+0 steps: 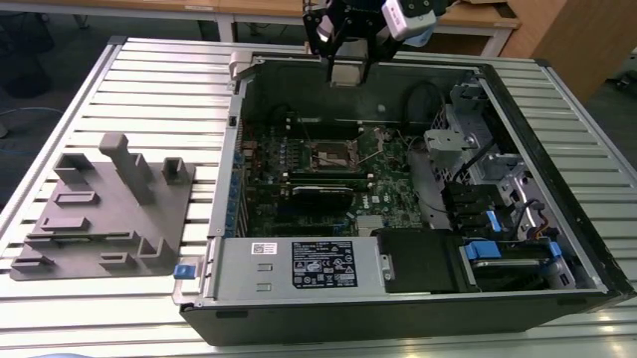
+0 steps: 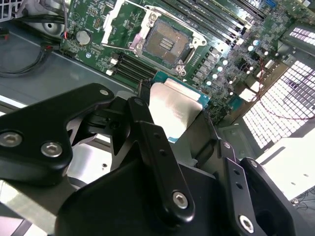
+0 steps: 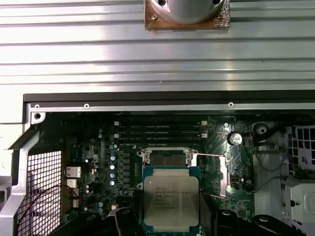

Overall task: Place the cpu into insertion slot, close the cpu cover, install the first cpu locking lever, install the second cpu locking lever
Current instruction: 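Place the cpu into insertion slot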

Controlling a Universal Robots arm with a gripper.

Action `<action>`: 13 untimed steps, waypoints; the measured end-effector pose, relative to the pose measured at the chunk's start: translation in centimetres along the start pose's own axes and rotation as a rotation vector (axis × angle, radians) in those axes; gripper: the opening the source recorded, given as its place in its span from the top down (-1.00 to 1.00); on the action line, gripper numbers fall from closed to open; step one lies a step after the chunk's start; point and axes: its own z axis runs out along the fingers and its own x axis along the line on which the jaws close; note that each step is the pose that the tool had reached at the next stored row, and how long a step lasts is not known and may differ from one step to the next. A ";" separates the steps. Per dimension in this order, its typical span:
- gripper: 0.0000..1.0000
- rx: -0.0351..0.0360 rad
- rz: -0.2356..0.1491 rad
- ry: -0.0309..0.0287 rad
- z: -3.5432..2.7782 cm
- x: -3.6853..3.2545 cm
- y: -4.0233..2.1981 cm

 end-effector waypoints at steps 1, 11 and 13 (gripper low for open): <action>-0.07 0.0002 0.000 0.0001 0.02 0.00 0.00; -0.07 -0.0001 0.000 -0.0001 0.14 0.00 -0.01; -0.07 0.0001 0.000 0.0001 0.26 -0.01 -0.02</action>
